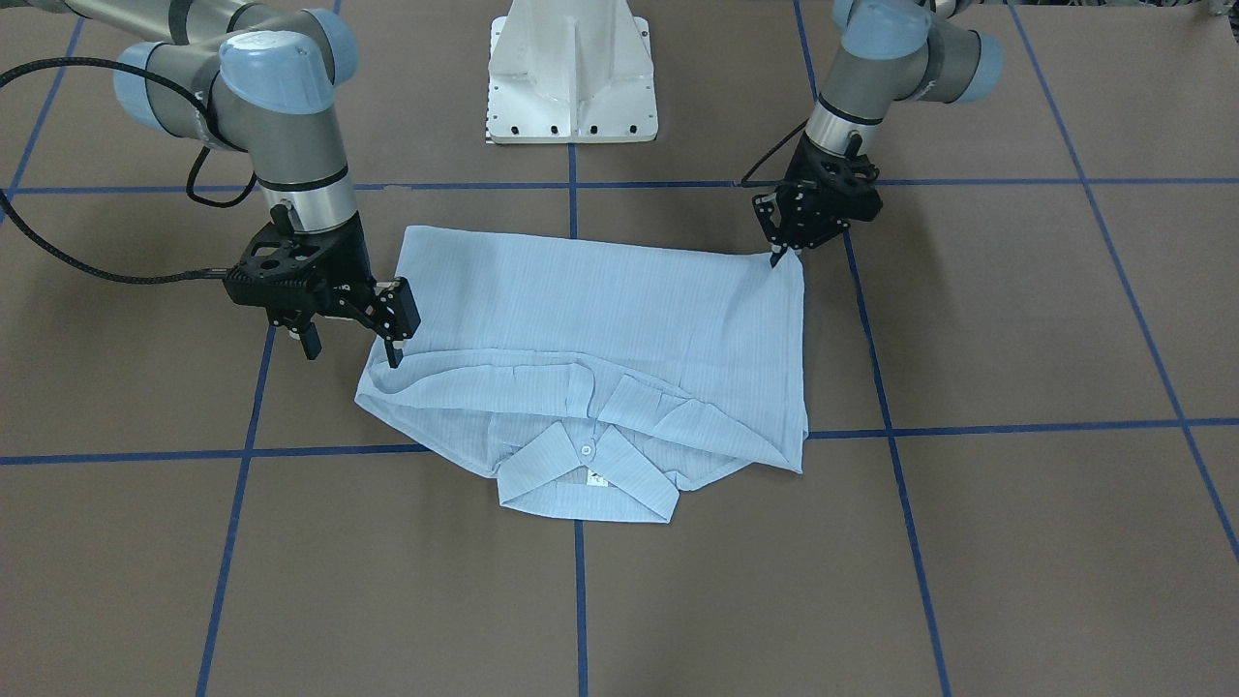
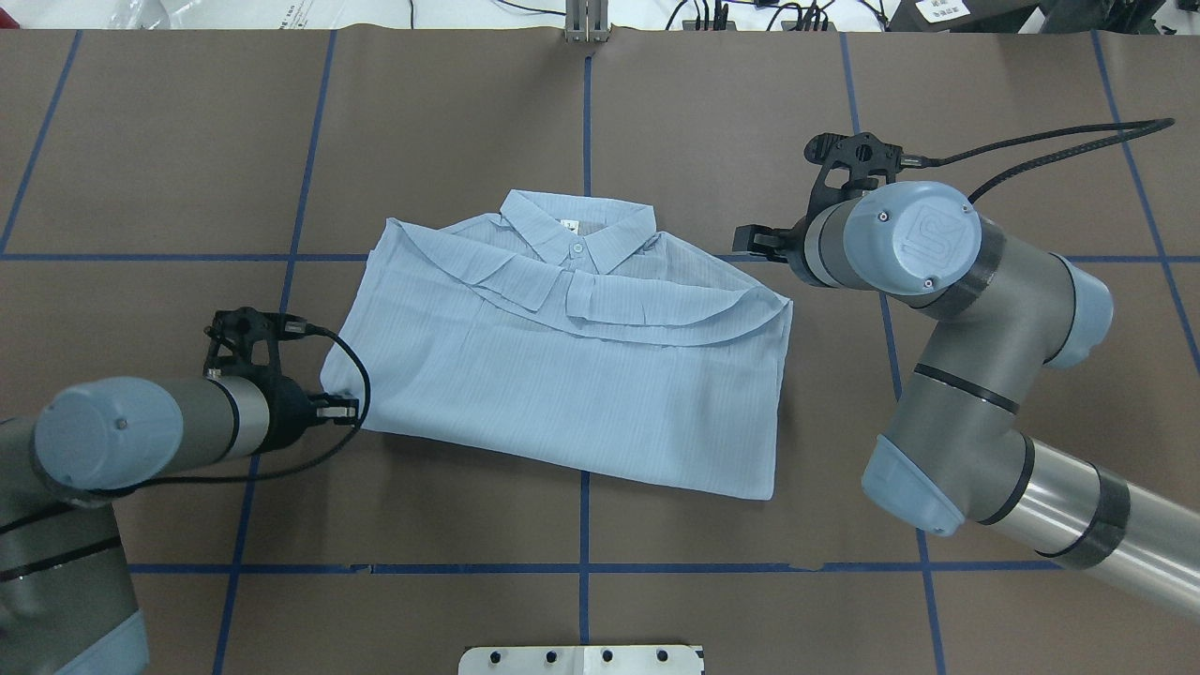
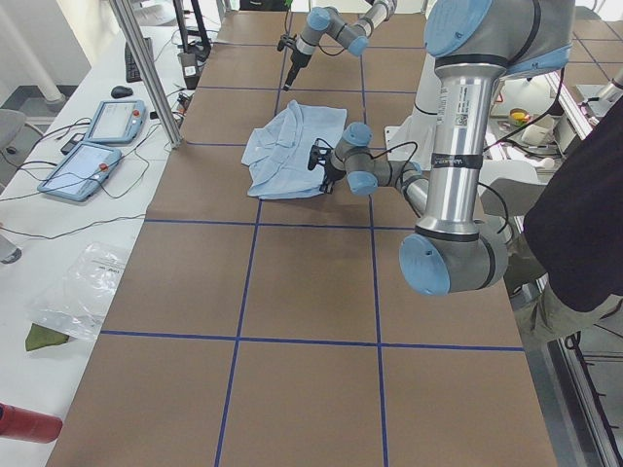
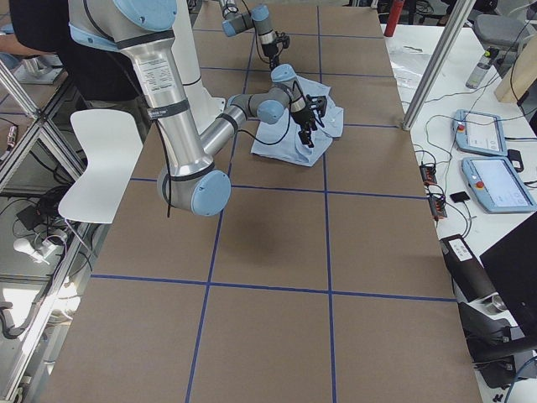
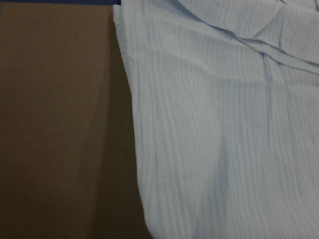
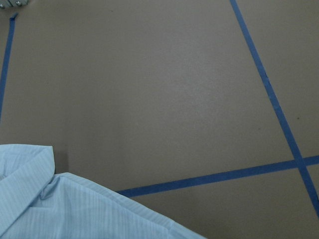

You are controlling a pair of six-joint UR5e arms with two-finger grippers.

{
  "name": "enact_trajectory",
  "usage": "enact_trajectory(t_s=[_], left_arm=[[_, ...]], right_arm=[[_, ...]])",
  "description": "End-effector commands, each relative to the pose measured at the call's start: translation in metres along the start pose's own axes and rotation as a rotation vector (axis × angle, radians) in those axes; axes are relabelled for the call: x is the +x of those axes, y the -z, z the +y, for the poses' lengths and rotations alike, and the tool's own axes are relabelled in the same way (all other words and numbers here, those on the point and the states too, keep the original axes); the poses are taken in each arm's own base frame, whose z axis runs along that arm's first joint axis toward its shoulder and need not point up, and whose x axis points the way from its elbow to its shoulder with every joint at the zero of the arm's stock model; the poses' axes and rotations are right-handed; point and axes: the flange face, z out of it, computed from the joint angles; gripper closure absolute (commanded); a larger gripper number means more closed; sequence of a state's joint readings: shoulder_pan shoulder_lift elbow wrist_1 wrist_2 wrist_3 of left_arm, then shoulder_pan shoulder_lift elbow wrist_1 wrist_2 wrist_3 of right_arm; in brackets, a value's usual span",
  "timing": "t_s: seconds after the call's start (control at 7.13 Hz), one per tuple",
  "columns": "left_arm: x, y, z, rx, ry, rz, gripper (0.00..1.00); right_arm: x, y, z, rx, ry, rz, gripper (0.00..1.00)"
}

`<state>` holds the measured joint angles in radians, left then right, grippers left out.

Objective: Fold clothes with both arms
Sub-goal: 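Move the left gripper to the folded shirt's side edge while the right gripper withdraws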

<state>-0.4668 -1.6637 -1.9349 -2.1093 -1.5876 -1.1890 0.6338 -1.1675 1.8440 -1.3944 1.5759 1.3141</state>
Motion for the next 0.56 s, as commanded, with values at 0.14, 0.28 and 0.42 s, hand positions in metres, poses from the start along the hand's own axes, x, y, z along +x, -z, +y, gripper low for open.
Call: enact_trajectory(t_s=[0.14,0.28,0.42], left_arm=[[-0.049,-0.039,-0.152,0.146,-0.088,-0.186,1.0],[-0.041,-0.077,-0.211,0.163,-0.073,-0.233,1.0],[-0.037,-0.097,-0.271,0.204,-0.04,-0.251,1.0]], right_arm=[[-0.007,0.003,0.005,-0.005,0.005,-0.012,0.0],[-0.011,0.004,0.007,-0.007,0.004,-0.019,0.0],[-0.014,0.011,0.008,-0.006,-0.001,-0.033,0.0]])
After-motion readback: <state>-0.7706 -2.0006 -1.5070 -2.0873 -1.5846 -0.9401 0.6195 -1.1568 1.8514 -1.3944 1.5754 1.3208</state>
